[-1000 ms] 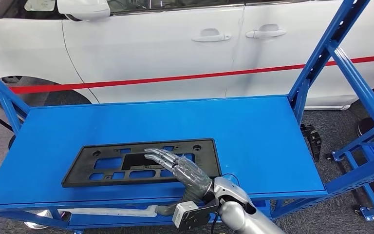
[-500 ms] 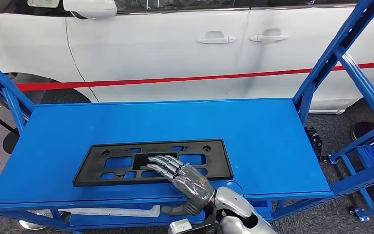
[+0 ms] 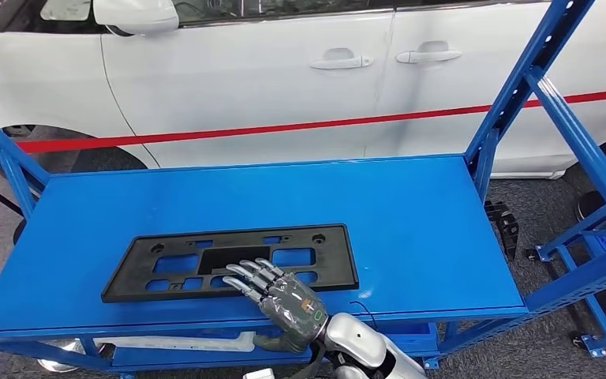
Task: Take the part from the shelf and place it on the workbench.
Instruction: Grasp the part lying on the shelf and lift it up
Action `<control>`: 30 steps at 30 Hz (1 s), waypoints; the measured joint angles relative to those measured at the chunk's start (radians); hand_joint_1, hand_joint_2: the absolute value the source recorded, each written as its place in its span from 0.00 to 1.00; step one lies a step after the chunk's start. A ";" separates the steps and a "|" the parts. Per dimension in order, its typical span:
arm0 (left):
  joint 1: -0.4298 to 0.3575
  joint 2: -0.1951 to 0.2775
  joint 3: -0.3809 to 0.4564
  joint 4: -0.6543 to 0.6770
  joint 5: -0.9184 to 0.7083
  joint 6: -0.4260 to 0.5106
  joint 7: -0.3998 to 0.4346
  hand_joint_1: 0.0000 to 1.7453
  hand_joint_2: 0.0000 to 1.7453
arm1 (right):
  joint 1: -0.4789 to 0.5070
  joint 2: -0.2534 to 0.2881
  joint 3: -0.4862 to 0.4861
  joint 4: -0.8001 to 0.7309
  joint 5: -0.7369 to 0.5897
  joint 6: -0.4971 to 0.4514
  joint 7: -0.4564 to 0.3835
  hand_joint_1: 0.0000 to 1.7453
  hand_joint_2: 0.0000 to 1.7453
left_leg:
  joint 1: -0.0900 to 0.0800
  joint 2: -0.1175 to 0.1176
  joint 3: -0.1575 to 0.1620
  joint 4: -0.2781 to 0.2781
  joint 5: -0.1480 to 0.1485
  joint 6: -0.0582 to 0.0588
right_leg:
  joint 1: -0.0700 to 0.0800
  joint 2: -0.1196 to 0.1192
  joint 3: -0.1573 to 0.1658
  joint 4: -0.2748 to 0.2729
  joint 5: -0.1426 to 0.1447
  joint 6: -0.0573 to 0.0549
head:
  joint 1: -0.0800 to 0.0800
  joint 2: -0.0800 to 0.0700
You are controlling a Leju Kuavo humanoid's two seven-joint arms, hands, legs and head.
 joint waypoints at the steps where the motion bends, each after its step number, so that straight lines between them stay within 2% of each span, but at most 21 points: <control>1: 0.000 0.001 0.000 0.000 -0.001 0.000 0.000 0.00 0.00 | -0.001 0.005 0.003 0.008 0.001 0.000 0.000 0.00 1.00 | 0.000 0.000 0.025 -0.051 0.031 0.001 | 0.000 0.001 0.001 0.000 0.000 0.001 | 0.000 0.000; 2: 0.000 0.002 0.000 0.000 -0.001 0.000 0.000 0.00 0.00 | -0.002 0.011 0.005 0.014 0.001 0.000 0.000 0.00 1.00 | 0.000 0.000 0.062 -0.125 0.068 0.004 | 0.000 0.001 0.003 0.000 -0.001 0.002 | 0.000 0.000; 3: -0.001 0.003 0.000 0.000 -0.002 0.000 0.000 0.00 0.00 | -0.003 0.017 0.006 0.020 0.001 0.000 0.000 0.00 1.00 | -0.001 0.000 0.095 -0.193 0.091 0.008 | 0.002 0.002 0.004 0.001 -0.002 0.005 | 0.000 0.000; 4: -0.002 0.004 0.000 0.000 -0.003 0.000 0.000 0.00 0.00 | -0.004 0.022 0.009 0.024 0.001 0.000 0.000 0.00 1.00 | -0.003 0.000 0.119 -0.242 0.106 0.013 | 0.003 0.002 0.004 0.002 -0.003 0.009 | 0.000 0.000; 5: -0.003 0.004 0.000 0.000 -0.003 0.000 0.001 0.00 0.00 | -0.005 0.025 0.011 0.029 0.002 0.000 0.000 0.00 1.00 | -0.006 -0.001 0.130 -0.267 0.109 0.019 | 0.004 0.002 0.003 0.002 -0.003 0.014 | 0.001 0.000; 8: -0.001 0.004 0.000 0.000 -0.007 0.000 0.001 0.00 0.00 | -0.008 0.030 0.015 0.039 0.002 0.000 0.000 0.00 1.00 | -0.006 -0.001 0.132 -0.278 0.112 0.038 | 0.004 0.002 0.002 0.003 -0.005 0.030 | 0.001 0.000; 9: -0.001 0.004 0.000 0.000 -0.009 0.000 0.001 0.00 0.00 | -0.010 0.031 0.015 0.042 0.002 -0.001 0.000 0.00 1.00 | -0.004 -0.001 0.133 -0.282 0.115 0.045 | 0.004 0.002 -0.004 0.017 -0.016 0.035 | 0.002 0.000; 11: -0.002 0.004 0.001 0.000 -0.013 0.000 0.000 0.00 0.00 | -0.013 0.035 0.016 0.047 0.001 -0.003 0.000 0.00 1.00 | -0.002 0.001 0.135 -0.287 0.119 0.055 | 0.002 0.002 -0.043 0.103 -0.068 0.041 | 0.002 0.000; 13: -0.003 0.004 0.001 0.000 -0.018 0.000 0.000 0.00 0.00 | -0.014 0.039 0.016 0.055 0.000 -0.006 0.001 0.00 1.00 | -0.004 0.001 0.133 -0.286 0.118 0.061 | 0.001 0.002 -0.107 0.233 -0.124 0.044 | 0.002 0.000; 14: -0.003 0.005 0.001 0.000 -0.021 0.000 0.000 0.00 0.00 | -0.014 0.042 0.017 0.060 0.001 -0.009 0.003 0.00 1.00 | -0.005 0.001 0.133 -0.285 0.118 0.061 | 0.000 0.002 -0.126 0.271 -0.130 0.045 | 0.002 0.000; 15: -0.002 0.005 0.001 0.000 -0.024 0.000 0.000 0.00 0.00 | -0.014 0.046 0.017 0.065 0.002 -0.013 0.007 0.00 1.00 | -0.006 0.001 0.134 -0.284 0.117 0.062 | -0.001 0.002 -0.129 0.274 -0.118 0.044 | 0.002 0.000; 16: -0.002 0.005 0.001 0.000 -0.026 0.000 0.000 0.00 0.00 | -0.015 0.050 0.017 0.070 0.004 -0.015 0.010 0.00 1.00 | -0.006 0.000 0.134 -0.283 0.117 0.061 | -0.001 0.002 -0.110 0.234 -0.088 0.042 | 0.002 0.000; 18: -0.003 0.005 0.001 0.000 -0.028 0.000 0.000 0.00 0.00 | -0.019 0.059 0.018 0.077 0.006 -0.018 0.014 0.00 1.00 | -0.008 -0.001 0.134 -0.278 0.113 0.056 | 0.000 0.002 -0.045 0.101 -0.025 0.034 | 0.002 0.000; 19: -0.003 0.005 0.001 0.000 -0.028 -0.001 0.000 0.00 0.00 | -0.022 0.064 0.018 0.080 0.007 -0.018 0.014 0.00 1.00 | -0.010 -0.002 0.133 -0.276 0.112 0.052 | 0.002 0.002 -0.020 0.047 -0.006 0.030 | 0.002 0.000; 20: -0.003 0.004 0.001 0.000 -0.028 -0.001 0.000 0.00 0.00 | -0.025 0.067 0.018 0.083 0.007 -0.019 0.014 0.00 1.00 | -0.011 -0.002 0.132 -0.274 0.110 0.047 | 0.004 0.002 -0.008 0.017 0.000 0.027 | 0.002 0.000; 23: -0.003 0.005 0.001 0.000 -0.030 -0.001 0.000 0.00 0.00 | -0.028 0.077 0.018 0.091 0.012 -0.023 0.016 0.00 1.00 | -0.010 -0.001 0.131 -0.274 0.108 0.029 | 0.005 0.004 -0.004 0.001 0.003 0.016 | 0.001 0.000; 25: -0.004 0.007 0.001 0.000 -0.035 -0.001 0.000 0.00 0.00 | -0.035 0.088 0.019 0.100 0.022 -0.033 0.022 0.00 1.00 | -0.007 -0.001 0.117 -0.239 0.081 0.017 | 0.001 0.003 -0.001 -0.008 0.008 0.006 | 0.001 0.000; 26: -0.004 0.008 0.001 0.000 -0.039 -0.002 0.000 0.00 0.00 | -0.040 0.096 0.019 0.107 0.030 -0.039 0.029 0.00 1.00 | -0.005 -0.001 0.096 -0.191 0.052 0.012 | 0.000 0.002 0.001 -0.011 0.009 0.002 | 0.000 0.000; 28: -0.004 0.008 0.001 0.000 -0.048 -0.003 0.000 0.00 0.00 | -0.051 0.111 0.021 0.129 0.054 -0.053 0.048 0.00 1.00 | -0.002 -0.001 0.036 -0.060 -0.008 0.003 | 0.000 0.001 0.000 -0.010 0.009 0.000 | 0.000 0.000; 29: -0.003 0.008 0.001 0.000 -0.051 -0.004 0.000 0.00 0.00 | -0.056 0.117 0.024 0.142 0.069 -0.061 0.059 0.00 1.00 | 0.000 0.000 0.014 -0.014 -0.020 -0.001 | 0.000 0.001 0.000 -0.010 0.009 -0.001 | 0.000 0.000; 30: -0.003 0.008 0.001 0.000 -0.055 -0.005 0.000 0.00 0.00 | -0.061 0.124 0.026 0.156 0.087 -0.069 0.072 0.00 1.00 | 0.002 0.000 0.007 -0.002 -0.013 -0.003 | 0.000 0.001 0.000 -0.009 0.009 -0.001 | 0.000 0.000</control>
